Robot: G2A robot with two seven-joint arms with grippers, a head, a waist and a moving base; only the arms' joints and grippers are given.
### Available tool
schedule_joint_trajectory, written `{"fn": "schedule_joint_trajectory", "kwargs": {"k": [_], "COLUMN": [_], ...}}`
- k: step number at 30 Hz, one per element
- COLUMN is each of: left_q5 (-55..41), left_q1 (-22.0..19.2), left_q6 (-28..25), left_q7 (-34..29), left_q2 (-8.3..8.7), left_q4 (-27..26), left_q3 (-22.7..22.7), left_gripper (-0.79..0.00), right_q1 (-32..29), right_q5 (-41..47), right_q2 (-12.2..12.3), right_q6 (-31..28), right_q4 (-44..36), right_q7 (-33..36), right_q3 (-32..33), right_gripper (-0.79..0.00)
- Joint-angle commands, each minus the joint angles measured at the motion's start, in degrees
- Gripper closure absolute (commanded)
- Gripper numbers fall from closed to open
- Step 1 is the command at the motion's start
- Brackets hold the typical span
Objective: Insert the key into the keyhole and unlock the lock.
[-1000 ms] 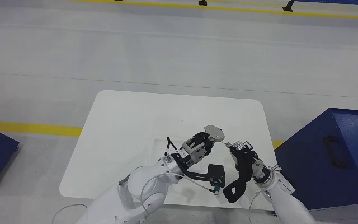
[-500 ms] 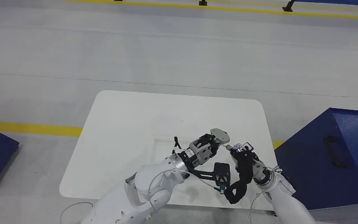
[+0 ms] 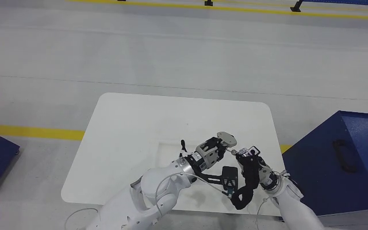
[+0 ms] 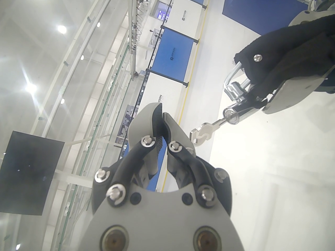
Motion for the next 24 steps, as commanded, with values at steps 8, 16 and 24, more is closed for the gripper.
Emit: {"fn": "schedule_joint_trajectory", "kwargs": {"k": [8, 16, 24], "left_q5": [1.3, 2.0, 2.8], "left_q1": [0.8, 1.1, 1.4], "left_q6": [-1.3, -3.3, -4.1], "left_q7": [0.0, 0.7, 1.1], "left_q2": [-0.69, -1.19, -1.65], "left_q4": [0.1, 0.2, 0.1], "left_q3": [-0.7, -1.5, -2.5], "left_gripper": [0.0, 0.0, 0.0], "right_q1": [0.0, -0.2, -0.1], "right_q5": [-0.9, -1.9, -2.7], "right_q2": [-0.3, -0.5, -0.7], "right_q6": [0.1, 0.1, 0.5], "right_q4": [-0.3, -0.6, -1.1], "right_q7": [0.8, 1.3, 0.8], "right_q3": [0.2, 0.5, 0.8], "right_gripper": [0.0, 0.0, 0.0]}}
